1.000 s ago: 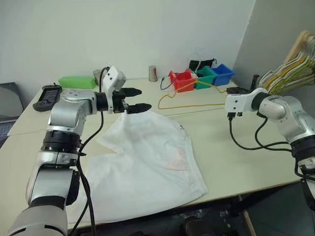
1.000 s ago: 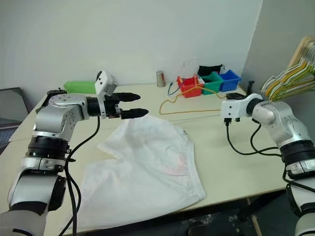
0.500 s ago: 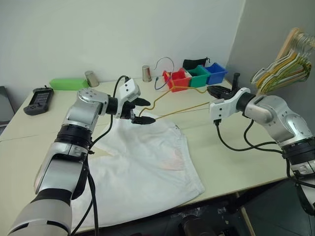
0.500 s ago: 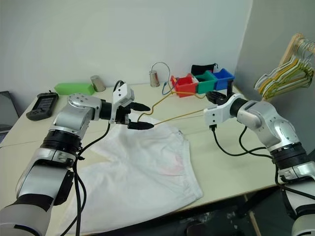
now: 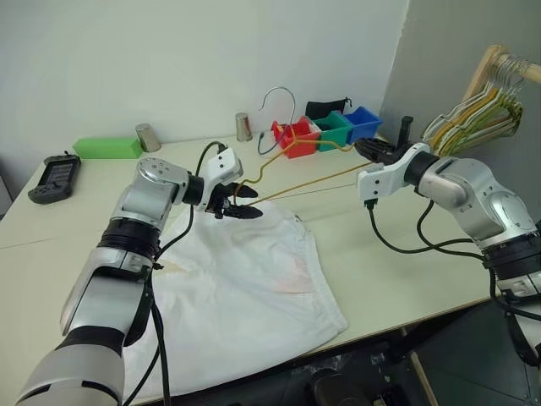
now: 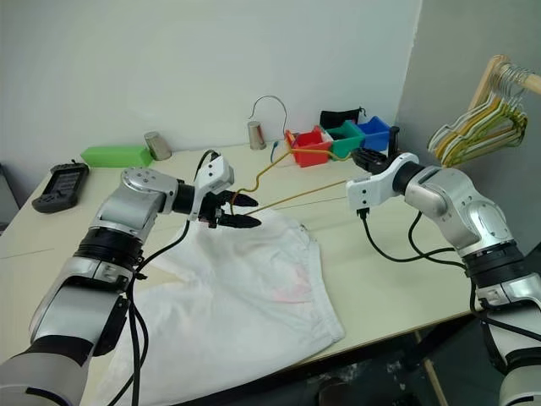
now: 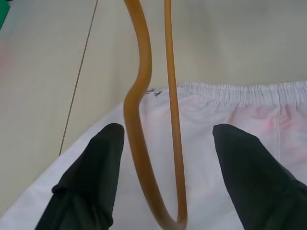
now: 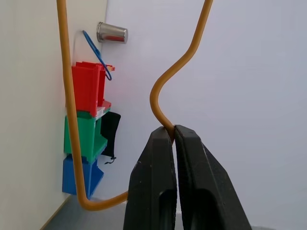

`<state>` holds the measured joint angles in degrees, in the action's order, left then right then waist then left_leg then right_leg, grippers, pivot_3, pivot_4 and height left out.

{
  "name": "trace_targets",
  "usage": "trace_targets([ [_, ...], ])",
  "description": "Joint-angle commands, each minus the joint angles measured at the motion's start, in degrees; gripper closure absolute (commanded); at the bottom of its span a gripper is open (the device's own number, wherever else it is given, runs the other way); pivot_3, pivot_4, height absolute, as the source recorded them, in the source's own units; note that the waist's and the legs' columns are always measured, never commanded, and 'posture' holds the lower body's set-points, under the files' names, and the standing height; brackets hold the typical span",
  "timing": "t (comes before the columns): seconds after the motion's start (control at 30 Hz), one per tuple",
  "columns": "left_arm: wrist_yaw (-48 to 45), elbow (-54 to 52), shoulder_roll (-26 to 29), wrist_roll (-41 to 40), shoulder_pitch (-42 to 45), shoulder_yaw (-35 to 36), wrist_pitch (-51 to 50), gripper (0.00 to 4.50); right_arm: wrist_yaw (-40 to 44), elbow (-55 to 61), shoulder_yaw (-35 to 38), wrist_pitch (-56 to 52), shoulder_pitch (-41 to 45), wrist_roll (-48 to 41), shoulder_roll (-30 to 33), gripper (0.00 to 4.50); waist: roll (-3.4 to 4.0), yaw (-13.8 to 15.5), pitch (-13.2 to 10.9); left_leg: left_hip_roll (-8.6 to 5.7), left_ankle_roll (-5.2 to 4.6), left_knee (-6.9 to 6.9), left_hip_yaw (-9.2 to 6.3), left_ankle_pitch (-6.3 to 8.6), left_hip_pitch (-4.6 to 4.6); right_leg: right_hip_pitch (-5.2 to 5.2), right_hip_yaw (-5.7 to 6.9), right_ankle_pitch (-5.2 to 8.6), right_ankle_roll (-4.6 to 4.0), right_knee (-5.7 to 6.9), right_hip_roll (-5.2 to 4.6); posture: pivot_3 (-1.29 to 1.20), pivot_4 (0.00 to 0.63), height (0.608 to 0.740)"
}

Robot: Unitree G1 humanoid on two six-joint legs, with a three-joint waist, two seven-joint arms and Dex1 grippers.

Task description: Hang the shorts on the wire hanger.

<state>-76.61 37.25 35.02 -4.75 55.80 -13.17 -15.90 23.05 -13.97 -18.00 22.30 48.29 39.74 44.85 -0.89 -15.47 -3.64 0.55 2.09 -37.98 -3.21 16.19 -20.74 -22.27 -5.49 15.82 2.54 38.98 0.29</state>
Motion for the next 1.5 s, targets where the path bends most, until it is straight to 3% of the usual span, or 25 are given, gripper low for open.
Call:
trace_targets([
  [0.03,0.6,0.3,0.0,0.1,1.1,1.5,0.7,2.45,-1.5,0.7,1.7,0.5,2.1,0.3,0.2,4.5,0.0,0.0,0.0,0.0,0.0,0.0,-0.01,0.0,0.0,0.0,0.0,0.0,0.0,0.0,0.0,-0.21,0.001,0.74],
  [0.33,0.5,1.0,-0.2,-0.1,1.3,1.7,1.1,4.35,-1.6,0.6,1.5,0.5,1.8,0.4,-0.2,4.5,0.0,-0.1,0.0,0.0,0.0,0.0,-0.05,0.0,0.0,0.0,0.01,0.0,0.0,0.01,0.0,-0.22,0.002,0.74],
  [0.67,3.0,2.2,-0.7,1.3,1.6,1.5,3.4,4.44,1.9,0.8,1.8,-0.2,0.9,-2.6,-0.3,4.5,0.0,-0.2,0.0,0.0,0.0,0.0,-0.07,0.0,0.0,0.0,0.02,0.0,0.0,0.02,-0.01,-0.22,0.001,0.74],
  [1.0,11.7,7.5,-1.0,7.2,2.4,0.9,15.0,4.5,21.5,8.0,4.5,-10.0,-3.3,-19.2,0.0,2.31,-0.01,-0.5,0.0,0.02,0.0,-0.01,-0.17,0.0,0.0,0.02,0.09,-0.01,0.0,0.04,-0.12,-0.24,0.001,0.74],
  [1.33,28.6,10.1,-0.4,22.6,0.8,-5.6,38.5,4.5,31.3,16.7,10.3,-36.4,-4.6,-31.2,-1.1,0.01,-0.01,-0.4,0.0,0.01,0.0,-0.03,-0.33,0.0,-0.05,0.08,0.2,0.0,0.11,0.04,-0.48,-0.26,0.004,0.74],
  [1.5,33.5,9.4,-0.8,25.5,1.2,-6.3,43.6,4.5,33.5,17.2,8.4,-38.9,-6.4,-30.9,0.8,0.01,-0.01,-0.4,0.0,0.0,0.0,-0.02,-0.35,0.0,-0.09,0.06,0.3,0.0,0.15,0.04,-0.49,-0.24,0.0,0.74],
])
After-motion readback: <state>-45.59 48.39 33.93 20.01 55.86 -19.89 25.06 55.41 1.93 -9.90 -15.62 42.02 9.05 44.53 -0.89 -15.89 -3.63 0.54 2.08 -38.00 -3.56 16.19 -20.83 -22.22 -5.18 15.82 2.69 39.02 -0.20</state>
